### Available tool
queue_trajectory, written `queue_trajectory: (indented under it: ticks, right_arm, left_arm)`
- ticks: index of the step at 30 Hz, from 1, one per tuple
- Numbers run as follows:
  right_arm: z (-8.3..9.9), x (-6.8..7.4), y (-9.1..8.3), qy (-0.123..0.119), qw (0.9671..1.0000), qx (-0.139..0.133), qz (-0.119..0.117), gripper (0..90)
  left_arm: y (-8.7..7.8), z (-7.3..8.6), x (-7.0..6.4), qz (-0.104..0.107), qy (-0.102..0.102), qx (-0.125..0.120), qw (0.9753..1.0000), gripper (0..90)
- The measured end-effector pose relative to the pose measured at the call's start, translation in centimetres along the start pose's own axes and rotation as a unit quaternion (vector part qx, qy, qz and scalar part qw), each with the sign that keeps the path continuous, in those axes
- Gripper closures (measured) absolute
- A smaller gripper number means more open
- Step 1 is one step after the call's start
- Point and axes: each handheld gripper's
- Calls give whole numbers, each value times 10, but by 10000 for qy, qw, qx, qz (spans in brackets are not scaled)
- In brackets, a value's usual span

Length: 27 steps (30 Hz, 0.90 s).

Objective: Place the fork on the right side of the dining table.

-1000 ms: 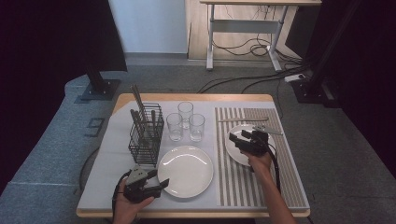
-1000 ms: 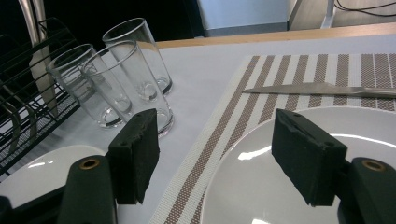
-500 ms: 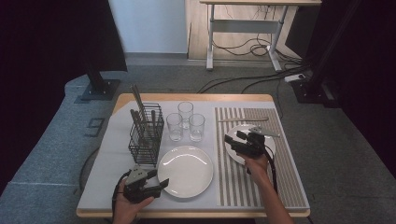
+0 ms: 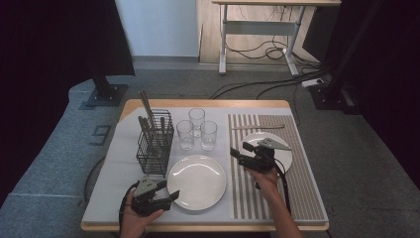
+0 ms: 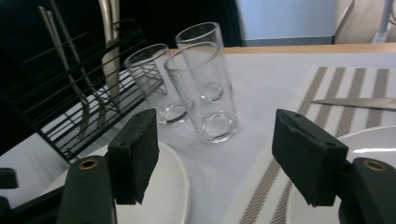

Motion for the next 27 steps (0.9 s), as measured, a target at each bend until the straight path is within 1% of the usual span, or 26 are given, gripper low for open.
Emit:
queue_trajectory:
  ticks: [1,3,8,11,14,19,27]
  right_arm:
    - [1,2,0,10,10000,-2,-34,315]
    - [3,7,0,-84,9999,71,-74,310]
    - [7,20,2,-268,9994,108,-212,310]
    - [9,27,5,-303,9989,153,-331,304]
    - [11,33,7,-384,9983,199,-402,294]
    - [10,37,6,-379,9982,136,-443,290]
    - [8,40,5,-332,9982,46,-507,288]
  left_arm:
    - [0,0,0,-13,-10,-5,10000,351]
    - [-1,0,1,-19,-17,-19,10000,351]
    - [0,1,2,-22,-16,-2,10000,351]
    - [2,2,1,3,-14,24,10000,351]
    - [3,2,0,22,-17,31,10000,350]
    - [2,1,1,63,-75,-8,10000,347]
    - [3,1,1,97,-114,-66,9999,336]
Point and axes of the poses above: each handheld gripper's, and its own axes: y roughly forward along the jaws, z roughly out of its underside, x roughly to its left, and after that the axes turned 4 degrees about z, right-handed
